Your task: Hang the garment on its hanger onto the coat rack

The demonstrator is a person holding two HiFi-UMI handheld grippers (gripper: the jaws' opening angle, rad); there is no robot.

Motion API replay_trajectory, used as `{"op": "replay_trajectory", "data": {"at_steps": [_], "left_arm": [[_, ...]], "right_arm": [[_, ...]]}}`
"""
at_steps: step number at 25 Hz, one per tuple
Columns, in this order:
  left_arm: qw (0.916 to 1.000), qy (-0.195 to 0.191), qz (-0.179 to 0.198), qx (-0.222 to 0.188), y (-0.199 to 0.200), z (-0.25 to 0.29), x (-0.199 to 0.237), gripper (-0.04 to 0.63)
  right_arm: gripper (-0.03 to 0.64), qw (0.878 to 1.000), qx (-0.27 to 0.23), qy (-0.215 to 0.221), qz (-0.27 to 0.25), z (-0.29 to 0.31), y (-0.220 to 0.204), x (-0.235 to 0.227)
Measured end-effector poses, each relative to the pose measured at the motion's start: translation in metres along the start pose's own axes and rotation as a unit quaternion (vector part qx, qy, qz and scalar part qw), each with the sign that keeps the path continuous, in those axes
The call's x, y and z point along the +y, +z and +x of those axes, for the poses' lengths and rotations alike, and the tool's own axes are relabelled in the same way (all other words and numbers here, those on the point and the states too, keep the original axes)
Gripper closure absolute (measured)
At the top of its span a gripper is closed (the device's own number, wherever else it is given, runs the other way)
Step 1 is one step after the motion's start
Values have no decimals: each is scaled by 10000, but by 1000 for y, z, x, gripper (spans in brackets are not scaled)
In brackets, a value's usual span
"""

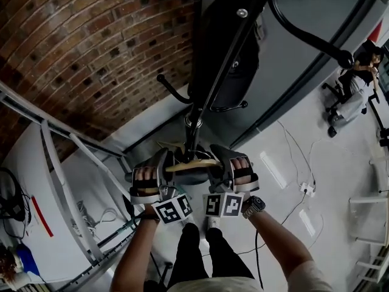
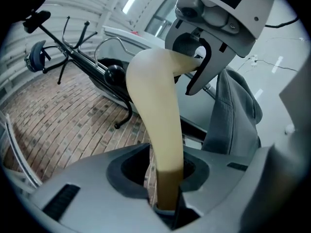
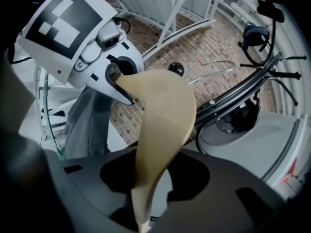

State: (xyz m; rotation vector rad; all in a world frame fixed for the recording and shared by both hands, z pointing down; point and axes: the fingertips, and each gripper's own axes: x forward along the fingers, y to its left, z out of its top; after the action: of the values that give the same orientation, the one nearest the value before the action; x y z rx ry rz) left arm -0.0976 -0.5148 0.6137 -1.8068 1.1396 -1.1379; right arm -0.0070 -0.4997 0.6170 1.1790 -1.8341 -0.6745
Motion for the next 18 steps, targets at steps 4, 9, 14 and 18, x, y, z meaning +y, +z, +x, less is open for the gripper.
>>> {"op": "replay_trajectory", "data": {"at_steps": [4,9,14,18], "left_arm": [[10000,36,37,-25,-7,18,-4,505],[10000,-35,76,-1,-17,40,-12,505],[9999,-71,35,63,-32,44,-24,505],[9998,-140,53,119,-36,54,-29,505]], "right_arm": [[472,9999,108,-28,5,23,-6,1],[472,9996,297,-4,11,46,-15,9],[472,9987,445,100,210,55,-18,25],[472,9980,540,121,302,61,-23,27]]}}
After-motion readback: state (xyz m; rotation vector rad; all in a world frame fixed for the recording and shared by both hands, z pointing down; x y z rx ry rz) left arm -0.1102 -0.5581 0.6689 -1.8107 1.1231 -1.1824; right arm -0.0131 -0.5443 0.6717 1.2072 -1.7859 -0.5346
